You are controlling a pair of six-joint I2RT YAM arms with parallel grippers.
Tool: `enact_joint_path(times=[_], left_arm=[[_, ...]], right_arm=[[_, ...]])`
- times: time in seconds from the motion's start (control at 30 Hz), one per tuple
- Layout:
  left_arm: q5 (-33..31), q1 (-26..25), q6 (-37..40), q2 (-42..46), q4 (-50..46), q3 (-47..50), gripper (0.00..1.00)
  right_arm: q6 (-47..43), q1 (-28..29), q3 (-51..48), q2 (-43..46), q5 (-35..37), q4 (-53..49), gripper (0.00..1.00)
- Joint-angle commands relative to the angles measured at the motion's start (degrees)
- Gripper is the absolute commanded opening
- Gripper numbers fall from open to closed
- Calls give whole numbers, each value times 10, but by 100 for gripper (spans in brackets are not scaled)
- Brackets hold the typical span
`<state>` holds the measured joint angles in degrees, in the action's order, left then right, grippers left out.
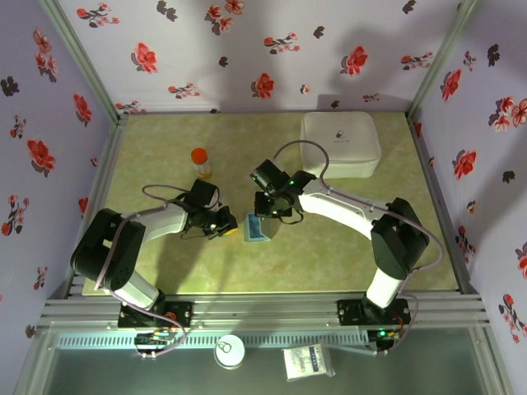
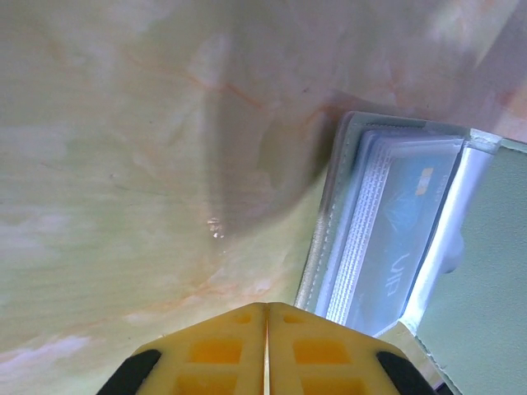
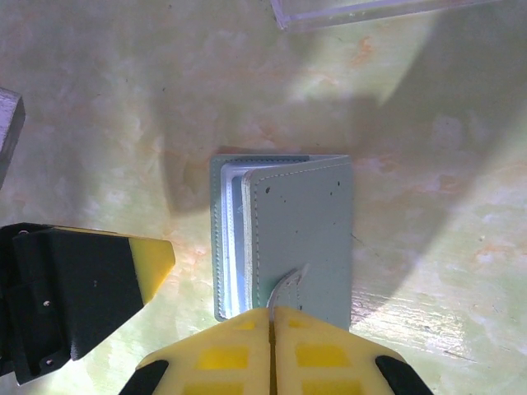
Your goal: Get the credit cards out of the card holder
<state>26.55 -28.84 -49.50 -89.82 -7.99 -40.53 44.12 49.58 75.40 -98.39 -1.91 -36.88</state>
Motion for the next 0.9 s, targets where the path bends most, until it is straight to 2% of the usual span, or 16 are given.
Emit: enact_joint_path(times=[0.0,0.33,0.87], left_arm=[[2,3,14,9,-9,7,8],[25,-15,-13,7,39,3,6],[28,-43,-26,-48,65,-23,3]], right_arm=[[10,5,11,-9,9,-16,1],[-1,-3,-11,9,37,-35,1],[-5,-37,-77,48,36,-20,1]])
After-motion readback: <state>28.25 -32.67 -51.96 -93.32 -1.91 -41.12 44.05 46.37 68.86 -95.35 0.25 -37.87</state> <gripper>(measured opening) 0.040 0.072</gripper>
